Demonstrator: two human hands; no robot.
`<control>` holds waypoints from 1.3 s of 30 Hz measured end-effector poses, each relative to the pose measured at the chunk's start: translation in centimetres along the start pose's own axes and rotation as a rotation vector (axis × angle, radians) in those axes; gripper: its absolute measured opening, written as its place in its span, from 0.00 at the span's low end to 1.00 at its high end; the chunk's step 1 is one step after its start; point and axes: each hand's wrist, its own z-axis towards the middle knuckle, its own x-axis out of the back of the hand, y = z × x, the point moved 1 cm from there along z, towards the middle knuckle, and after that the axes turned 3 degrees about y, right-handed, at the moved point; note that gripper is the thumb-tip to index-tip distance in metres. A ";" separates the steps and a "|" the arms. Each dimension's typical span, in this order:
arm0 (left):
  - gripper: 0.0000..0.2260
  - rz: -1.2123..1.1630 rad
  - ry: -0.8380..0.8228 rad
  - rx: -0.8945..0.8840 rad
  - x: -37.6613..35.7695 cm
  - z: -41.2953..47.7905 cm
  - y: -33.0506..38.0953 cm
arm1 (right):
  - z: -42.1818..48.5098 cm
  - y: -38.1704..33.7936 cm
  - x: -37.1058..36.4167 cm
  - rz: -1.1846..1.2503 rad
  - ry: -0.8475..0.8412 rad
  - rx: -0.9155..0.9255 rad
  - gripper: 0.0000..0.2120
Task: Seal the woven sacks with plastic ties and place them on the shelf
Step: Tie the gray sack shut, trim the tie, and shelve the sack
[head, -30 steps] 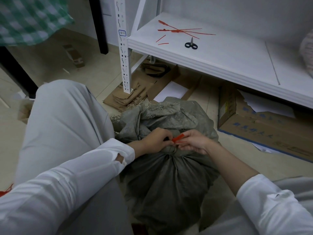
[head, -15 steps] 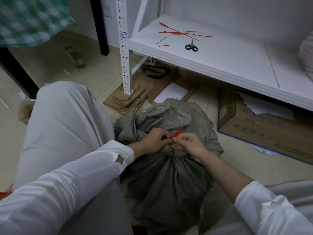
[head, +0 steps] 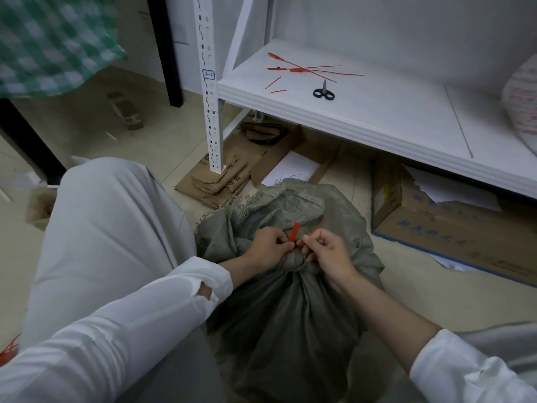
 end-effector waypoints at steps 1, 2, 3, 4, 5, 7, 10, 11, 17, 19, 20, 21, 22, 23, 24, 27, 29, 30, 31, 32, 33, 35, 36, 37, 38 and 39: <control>0.07 -0.008 0.011 0.009 -0.1 0.0 0.1 | 0.0 -0.1 0.1 -0.004 -0.015 -0.002 0.11; 0.07 -0.021 0.023 0.021 -0.1 0.0 0.1 | 0.1 -0.3 0.2 -0.005 -0.029 -0.008 0.11; 0.06 -0.037 0.032 0.036 0.0 0.0 0.1 | 0.1 -0.3 0.2 -0.003 -0.042 -0.017 0.11; 0.05 -0.050 0.036 0.048 0.1 0.0 0.1 | 0.2 -0.3 0.2 0.001 -0.053 -0.026 0.11; 0.05 -0.064 0.037 0.060 0.2 0.0 0.0 | 0.2 -0.3 0.2 0.007 -0.066 -0.035 0.10; 0.05 -0.118 0.036 0.096 0.2 -0.1 -0.1 | 0.3 -0.1 0.2 0.003 -0.092 -0.046 0.11; 0.09 -0.249 0.014 0.168 0.3 -0.3 -0.2 | 0.3 0.0 0.1 -0.016 -0.112 -0.036 0.12; 0.09 -0.275 0.005 0.180 0.3 -0.3 -0.2 | 0.3 0.1 0.0 -0.018 -0.114 -0.033 0.13; 0.07 -0.332 0.011 0.243 -0.1 -0.3 -0.5 | 0.4 0.4 -0.5 -0.093 -0.127 -0.036 0.17; 0.07 -0.358 0.004 0.262 -0.2 -0.3 -0.4 | 0.3 0.4 -0.6 -0.115 -0.128 -0.033 0.18; 0.06 -0.366 -0.001 0.272 -0.3 -0.4 -0.4 | 0.3 0.4 -0.7 -0.120 -0.127 -0.032 0.19; 0.07 -0.377 -0.009 0.287 -0.3 -0.4 -0.4 | 0.2 0.5 -0.8 -0.117 -0.125 -0.033 0.19; 0.07 -0.390 -0.019 0.303 -0.3 -0.4 -0.4 | 0.2 0.6 -0.9 -0.109 -0.119 -0.041 0.19; 0.07 -0.402 -0.032 0.323 -0.3 -0.5 -0.4 | 0.1 0.6 -1.0 -0.095 -0.112 -0.055 0.20; 0.07 -0.413 -0.050 0.343 -0.2 -0.6 -0.3 | 0.0 0.7 -1.0 -0.082 -0.104 -0.067 0.20; 0.07 -0.442 -0.080 0.382 -0.2 -0.8 -0.3 | -0.2 0.9 -0.9 -0.082 -0.097 -0.078 0.20; 0.07 -0.449 -0.084 0.390 -0.2 -0.8 -0.3 | -0.3 0.9 -0.8 -0.102 -0.101 -0.078 0.20; 0.06 -0.459 -0.087 0.397 -0.2 -0.9 -0.3 | -0.3 0.9 -0.8 -0.104 -0.102 -0.084 0.20; 0.06 -0.471 -0.088 0.404 -0.2 -0.9 -0.3 | -0.4 0.8 -0.8 -0.103 -0.103 -0.089 0.20; 0.06 -0.475 -0.088 0.409 -0.2 -0.9 -0.3 | -0.4 0.8 -0.8 -0.101 -0.105 -0.091 0.20; 0.06 -0.477 -0.089 0.410 -0.2 -1.0 -0.3 | -0.4 0.8 -0.8 -0.101 -0.107 -0.091 0.20; 0.05 -0.485 -0.097 0.407 -0.1 -1.0 -0.2 | -0.4 0.7 -0.9 -0.101 -0.108 -0.091 0.20; 0.04 -0.488 -0.102 0.405 -0.1 -1.0 -0.2 | -0.4 0.7 -0.9 -0.104 -0.109 -0.090 0.20; 0.04 -0.487 -0.103 0.405 -0.1 -0.9 -0.2 | -0.3 0.7 -0.9 -0.107 -0.109 -0.090 0.20; 0.04 -0.485 -0.100 0.404 -0.1 -0.9 -0.3 | -0.3 0.7 -0.9 -0.109 -0.110 -0.091 0.20; 0.05 -0.484 -0.094 0.403 -0.1 -0.8 -0.4 | -0.3 0.7 -0.9 -0.109 -0.112 -0.092 0.20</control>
